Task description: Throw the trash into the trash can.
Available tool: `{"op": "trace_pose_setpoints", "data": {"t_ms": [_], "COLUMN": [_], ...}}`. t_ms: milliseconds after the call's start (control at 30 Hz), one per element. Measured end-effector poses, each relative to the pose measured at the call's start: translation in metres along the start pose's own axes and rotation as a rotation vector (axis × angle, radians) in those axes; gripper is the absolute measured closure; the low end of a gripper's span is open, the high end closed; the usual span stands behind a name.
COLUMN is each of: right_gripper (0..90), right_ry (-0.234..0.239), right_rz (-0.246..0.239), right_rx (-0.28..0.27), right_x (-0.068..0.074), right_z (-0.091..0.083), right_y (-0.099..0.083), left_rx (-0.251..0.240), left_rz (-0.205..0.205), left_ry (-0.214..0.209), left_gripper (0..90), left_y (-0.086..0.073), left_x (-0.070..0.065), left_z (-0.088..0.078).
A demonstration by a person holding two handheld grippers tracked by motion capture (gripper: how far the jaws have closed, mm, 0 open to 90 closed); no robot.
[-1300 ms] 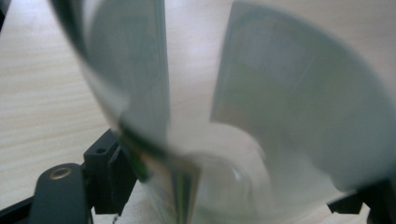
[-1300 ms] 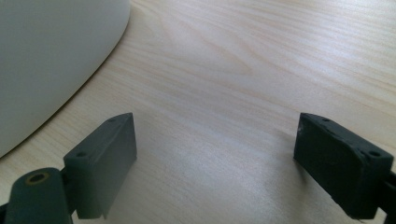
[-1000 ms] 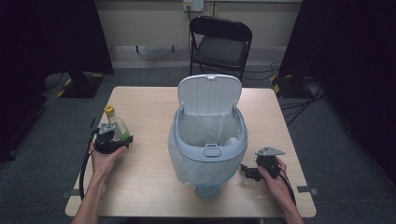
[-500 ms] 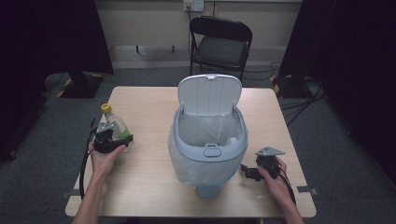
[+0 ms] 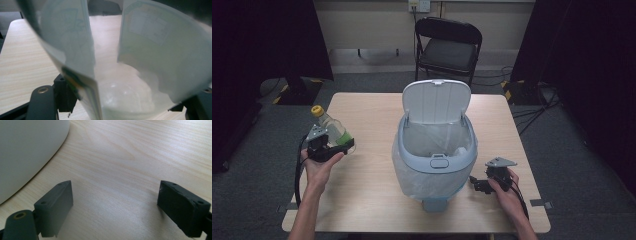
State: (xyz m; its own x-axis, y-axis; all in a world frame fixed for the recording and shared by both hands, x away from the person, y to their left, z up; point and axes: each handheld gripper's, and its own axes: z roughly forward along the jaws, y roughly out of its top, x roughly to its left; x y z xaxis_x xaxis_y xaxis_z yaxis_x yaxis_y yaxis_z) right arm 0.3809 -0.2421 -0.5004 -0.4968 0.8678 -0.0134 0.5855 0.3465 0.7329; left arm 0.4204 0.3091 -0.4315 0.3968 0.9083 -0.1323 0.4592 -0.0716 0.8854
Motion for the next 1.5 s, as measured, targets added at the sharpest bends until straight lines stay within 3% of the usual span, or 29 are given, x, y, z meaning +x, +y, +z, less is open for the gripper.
{"op": "trace_pose_setpoints", "data": {"t_ms": [267, 633, 933, 1100, 1167, 1200, 1500], "right_gripper": [12.0, 12.0, 12.0, 12.0, 12.0, 12.1, 12.0], "right_ry": [0.000, 0.000, 0.000, 0.000, 0.000, 0.000, 0.000], "right_rz": [0.000, 0.000, 0.000, 0.000, 0.000, 0.000, 0.000], "right_rx": [0.000, 0.000, 0.000, 0.000, 0.000, 0.000, 0.000], "right_x": [0.000, 0.000, 0.000, 0.000, 0.000, 0.000, 0.000], "right_z": [0.000, 0.000, 0.000, 0.000, 0.000, 0.000, 0.000], "right_y": [0.000, 0.000, 0.000, 0.000, 0.000, 0.000, 0.000], "left_rx": [-0.029, -0.073, -0.124, -0.146, -0.152, -0.155, -0.199], "left_rz": [0.023, 0.026, 0.055, 0.096, 0.116, 0.105, 0.130], "left_ry": [-0.030, -0.071, -0.092, -0.107, -0.131, -0.140, -0.172], "left_gripper": [28.2, 28.2, 28.2, 28.2, 28.1, 28.2, 28.2], "left_y": [0.012, 0.022, 0.037, 0.043, 0.044, 0.045, 0.056], "left_x": [-0.011, -0.022, -0.036, -0.044, -0.045, -0.047, -0.061], "left_z": [-0.009, -0.021, -0.036, -0.044, -0.046, -0.047, -0.064]}}
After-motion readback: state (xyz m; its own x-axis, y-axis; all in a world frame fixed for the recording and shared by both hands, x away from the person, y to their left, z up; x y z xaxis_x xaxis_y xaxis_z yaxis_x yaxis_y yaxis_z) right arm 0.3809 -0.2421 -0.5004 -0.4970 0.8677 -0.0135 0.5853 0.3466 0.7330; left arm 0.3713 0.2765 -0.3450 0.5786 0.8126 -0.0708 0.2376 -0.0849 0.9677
